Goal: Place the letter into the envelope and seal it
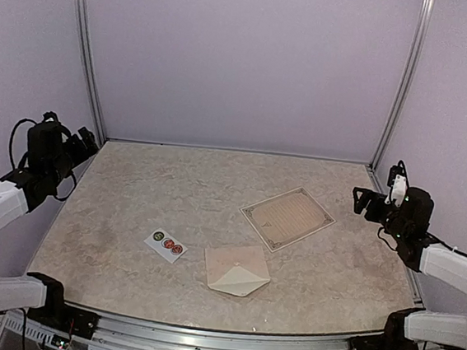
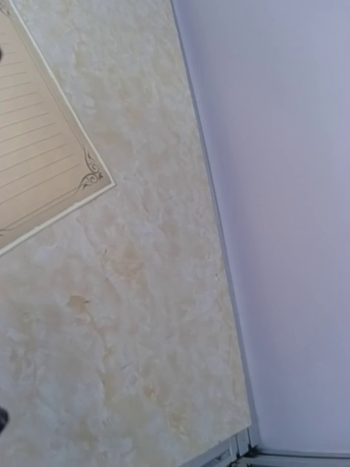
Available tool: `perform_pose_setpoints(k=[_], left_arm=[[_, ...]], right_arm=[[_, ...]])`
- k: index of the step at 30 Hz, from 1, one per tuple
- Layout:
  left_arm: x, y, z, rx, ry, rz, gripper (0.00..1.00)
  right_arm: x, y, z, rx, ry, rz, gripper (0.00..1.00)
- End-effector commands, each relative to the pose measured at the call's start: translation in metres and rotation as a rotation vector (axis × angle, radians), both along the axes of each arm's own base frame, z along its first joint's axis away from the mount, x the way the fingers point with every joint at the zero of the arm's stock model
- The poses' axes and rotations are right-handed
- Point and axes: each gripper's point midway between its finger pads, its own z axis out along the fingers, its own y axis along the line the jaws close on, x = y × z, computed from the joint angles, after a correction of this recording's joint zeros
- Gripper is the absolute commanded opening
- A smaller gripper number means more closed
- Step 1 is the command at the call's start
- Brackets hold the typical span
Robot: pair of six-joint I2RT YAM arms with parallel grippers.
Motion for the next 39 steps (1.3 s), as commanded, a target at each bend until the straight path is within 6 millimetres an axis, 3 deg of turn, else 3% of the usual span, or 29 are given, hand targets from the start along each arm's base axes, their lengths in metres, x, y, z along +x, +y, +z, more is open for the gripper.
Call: perform_pose_setpoints(k=[1,3,7,12,15,22,27,34,39], left_arm=[[-0.008,-0.015,-0.028,-0.003,0.199,-0.090,0.99],[-0.007,-0.024,-0.023,0.005,0.223,-0.147,0.99],[-0.006,-0.038,0.006,0.063,0.182,-0.251,0.99],[-0.005,-0.038,0.034,0.167,0.123,-0.274,0.99],[-0.003,-0.041,0.030,0.159,0.109,-0.289,0.99],[-0.010,-0.045,0.007,0.122,0.136,-0.324,0.99],[-0.013,-0.062,0.006,0.113,0.140,-0.364,0.99],[-0.015,-0.113,-0.001,0.042,0.124,-0.463,0.99],[-0.019,-0.178,-0.016,-0.016,0.127,-0.552,0.99]], right_arm=[[-0.003,-0.004,0.002,-0.032,-0.013,-0.010,0.99],[-0.005,0.003,0.006,-0.034,-0.019,0.031,0.99],[-0.003,0.012,0.010,-0.027,-0.010,0.081,1.00],[0.011,0.046,-0.001,-0.108,0.105,0.192,1.00],[0.016,0.084,-0.011,-0.133,0.167,0.244,0.99],[0.022,0.169,-0.066,-0.054,0.331,0.436,0.94],[0.020,0.206,-0.111,-0.037,0.453,0.508,0.92],[-0.008,0.215,-0.152,-0.016,0.573,0.532,0.92],[-0.042,0.214,-0.172,0.045,0.658,0.552,0.91]])
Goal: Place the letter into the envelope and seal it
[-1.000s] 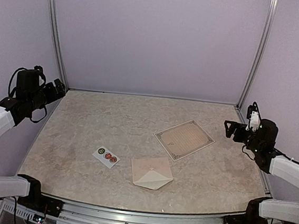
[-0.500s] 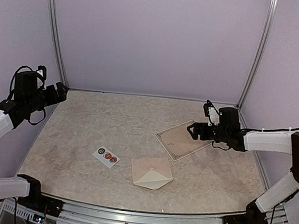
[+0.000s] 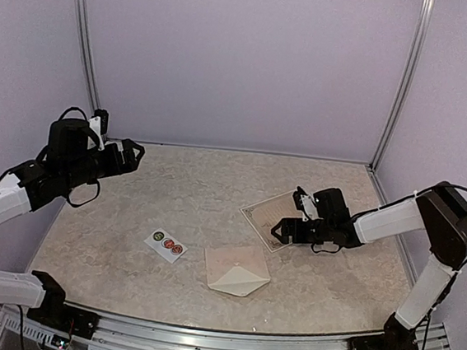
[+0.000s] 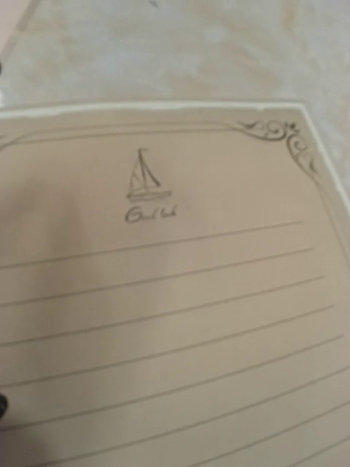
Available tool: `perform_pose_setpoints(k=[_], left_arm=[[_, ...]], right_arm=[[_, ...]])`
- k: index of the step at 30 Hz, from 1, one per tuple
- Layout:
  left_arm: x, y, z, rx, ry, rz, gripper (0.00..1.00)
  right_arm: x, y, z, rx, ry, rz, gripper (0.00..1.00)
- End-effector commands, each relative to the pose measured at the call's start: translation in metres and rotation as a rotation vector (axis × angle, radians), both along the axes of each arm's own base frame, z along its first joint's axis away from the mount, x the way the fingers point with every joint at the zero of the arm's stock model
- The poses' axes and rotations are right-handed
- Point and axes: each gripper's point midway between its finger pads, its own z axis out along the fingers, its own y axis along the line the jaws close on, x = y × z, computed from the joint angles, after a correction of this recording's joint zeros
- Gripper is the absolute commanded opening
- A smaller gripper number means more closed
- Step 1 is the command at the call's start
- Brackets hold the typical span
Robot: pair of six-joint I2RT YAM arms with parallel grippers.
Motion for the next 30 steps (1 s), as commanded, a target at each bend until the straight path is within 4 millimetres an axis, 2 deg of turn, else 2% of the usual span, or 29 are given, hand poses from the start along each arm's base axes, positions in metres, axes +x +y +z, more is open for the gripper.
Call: perform_pose_setpoints(k=[1,4,5,7,8,11,13,14,15,17,18,20,21,24,27,30], left_arm=[[0.002,-0.050,-0.013,-0.070,0.014,-0.026,0.99],[-0.002,-0.093,-0.016,-0.085,0.025,-0.082,0.99],[-0.001,-0.108,-0.025,-0.080,0.048,-0.099,0.99],[-0.002,-0.136,-0.030,-0.096,0.066,-0.142,0.99],[-0.003,-0.153,-0.039,-0.094,0.088,-0.171,0.99],[-0.003,-0.194,-0.040,-0.135,0.099,-0.251,0.99],[0.000,-0.221,-0.056,-0.124,0.139,-0.293,0.99],[0.000,-0.233,-0.057,-0.125,0.145,-0.311,0.99],[0.002,-0.246,-0.069,-0.112,0.169,-0.332,0.99],[0.005,-0.267,-0.076,-0.113,0.192,-0.368,0.98],[0.007,-0.276,-0.080,-0.119,0.205,-0.384,0.97],[0.011,-0.292,-0.100,-0.108,0.247,-0.402,0.93],[0.013,-0.299,-0.100,-0.117,0.249,-0.412,0.91],[0.016,-0.312,-0.121,-0.120,0.288,-0.431,0.86],[0.018,-0.324,-0.141,-0.116,0.329,-0.450,0.78],[0.020,-0.333,-0.161,-0.103,0.362,-0.460,0.75]], right_arm=[[-0.040,0.007,-0.014,0.068,0.102,0.026,0.91],[-0.067,0.017,-0.012,0.122,0.149,0.064,0.91],[-0.075,0.018,-0.010,0.135,0.162,0.073,0.91],[-0.084,0.017,-0.002,0.155,0.166,0.078,0.91],[-0.086,0.015,0.006,0.159,0.155,0.072,0.91],[-0.077,-0.001,0.024,0.105,0.095,0.015,0.93],[-0.061,-0.017,0.035,0.059,0.062,-0.033,0.93],[-0.054,-0.026,0.037,0.044,0.058,-0.059,0.93],[-0.046,-0.038,0.038,0.034,0.056,-0.090,0.93],[-0.033,-0.061,0.039,0.027,0.062,-0.141,0.93],[-0.027,-0.073,0.038,0.026,0.070,-0.170,0.93],[-0.018,-0.095,0.039,0.030,0.081,-0.211,0.93],[-0.013,-0.105,0.039,0.032,0.087,-0.233,0.93],[-0.002,-0.131,0.039,0.054,0.105,-0.272,0.92],[0.002,-0.145,0.033,0.079,0.141,-0.286,0.90],[0.001,-0.147,0.025,0.102,0.185,-0.275,0.87]])
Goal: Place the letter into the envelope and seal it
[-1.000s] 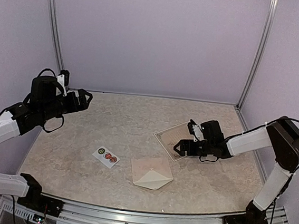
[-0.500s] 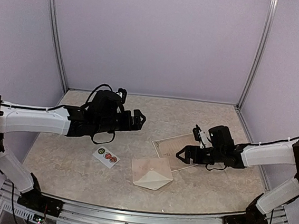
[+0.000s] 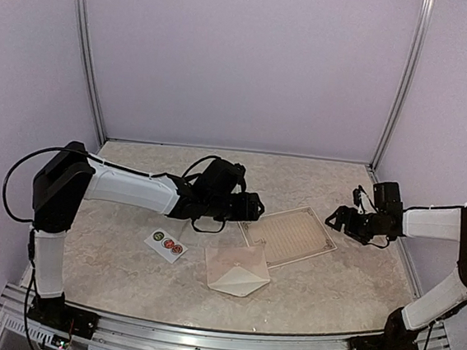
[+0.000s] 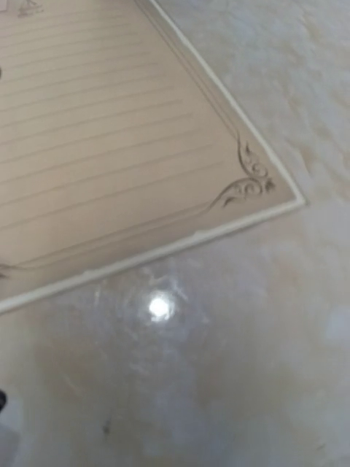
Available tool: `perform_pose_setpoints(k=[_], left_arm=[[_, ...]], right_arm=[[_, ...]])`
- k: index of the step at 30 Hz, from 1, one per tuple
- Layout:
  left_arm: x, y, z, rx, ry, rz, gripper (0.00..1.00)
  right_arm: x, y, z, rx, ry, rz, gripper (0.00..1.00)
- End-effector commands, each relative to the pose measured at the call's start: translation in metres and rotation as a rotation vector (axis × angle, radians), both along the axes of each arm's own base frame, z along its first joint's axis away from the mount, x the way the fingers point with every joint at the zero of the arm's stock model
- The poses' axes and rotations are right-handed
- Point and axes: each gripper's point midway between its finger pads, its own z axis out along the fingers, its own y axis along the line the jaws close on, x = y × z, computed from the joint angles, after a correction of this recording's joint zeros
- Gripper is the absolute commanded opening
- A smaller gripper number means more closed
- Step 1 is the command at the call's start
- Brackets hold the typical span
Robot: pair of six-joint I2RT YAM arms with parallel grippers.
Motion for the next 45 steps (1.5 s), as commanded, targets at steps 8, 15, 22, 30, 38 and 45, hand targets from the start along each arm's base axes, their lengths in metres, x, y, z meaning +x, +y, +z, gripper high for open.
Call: perform_pose_setpoints(k=[8,15,22,30,38,45], left_arm=[[0.002,-0.028,-0.049,0.017,0.069,-0.063,0.70],[0.001,-0.028,-0.084,0.059,0.086,-0.076,0.60],[-0.007,-0.025,-0.101,0.066,0.126,-0.096,0.55],[-0.010,-0.023,-0.106,0.065,0.136,-0.096,0.54],[-0.012,-0.022,-0.107,0.066,0.139,-0.098,0.52],[-0.012,-0.022,-0.106,0.066,0.136,-0.098,0.52]], right_arm=[[-0.018,0.009,-0.032,0.089,0.155,0.064,0.84],[-0.031,0.008,-0.043,0.112,0.210,0.033,0.83],[-0.042,0.017,-0.051,0.175,0.243,0.039,0.83],[-0.047,0.033,-0.053,0.239,0.259,0.073,0.84],[-0.039,0.057,-0.045,0.278,0.227,0.137,0.94],[-0.034,0.080,-0.039,0.293,0.214,0.182,0.93]])
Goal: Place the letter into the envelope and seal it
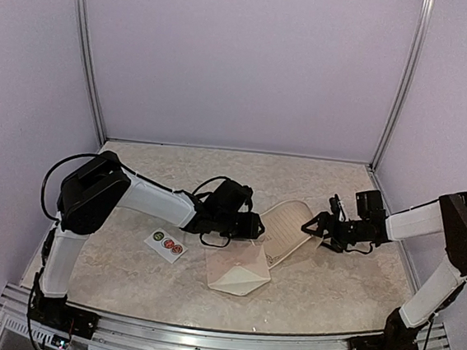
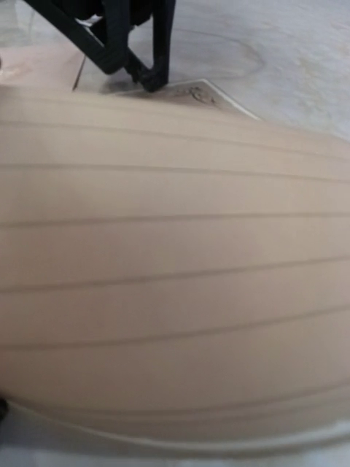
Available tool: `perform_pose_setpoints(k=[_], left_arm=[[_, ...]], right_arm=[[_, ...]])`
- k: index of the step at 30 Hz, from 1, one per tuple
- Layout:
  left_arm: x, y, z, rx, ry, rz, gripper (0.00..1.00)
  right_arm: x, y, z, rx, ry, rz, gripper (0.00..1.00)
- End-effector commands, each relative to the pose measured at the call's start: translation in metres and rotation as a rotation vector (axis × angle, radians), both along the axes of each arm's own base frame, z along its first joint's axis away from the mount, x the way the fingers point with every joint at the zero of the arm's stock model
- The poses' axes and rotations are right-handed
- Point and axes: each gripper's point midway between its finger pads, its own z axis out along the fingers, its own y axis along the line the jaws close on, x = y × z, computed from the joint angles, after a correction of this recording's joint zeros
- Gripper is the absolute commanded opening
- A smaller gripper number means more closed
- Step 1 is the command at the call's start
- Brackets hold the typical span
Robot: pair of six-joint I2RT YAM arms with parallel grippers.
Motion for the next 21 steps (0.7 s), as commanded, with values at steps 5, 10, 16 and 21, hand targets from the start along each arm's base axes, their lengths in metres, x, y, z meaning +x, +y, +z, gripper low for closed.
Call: perform_pose_setpoints(k=[5,10,16,21], left_arm=[[-0.009,0.006,-0.019,0.037,0.032,-0.008,0.52],[-0.006,0.009,-0.014,0.043,0.013,0.005,0.52],[-0.001,0.018,0.011,0.033,-0.049,0.042,0.52],[0.004,0.039,0.057,0.005,-0.132,0.096,0.53]], right_arm=[[-0.007,0.018,-0.009,0.001,0.069,0.004,0.78],[0.001,0.013,0.005,-0.006,0.015,-0.037,0.49],[0.007,0.016,0.030,0.035,-0.064,-0.043,0.24],[0.004,0.022,0.068,0.089,-0.192,0.001,0.14]])
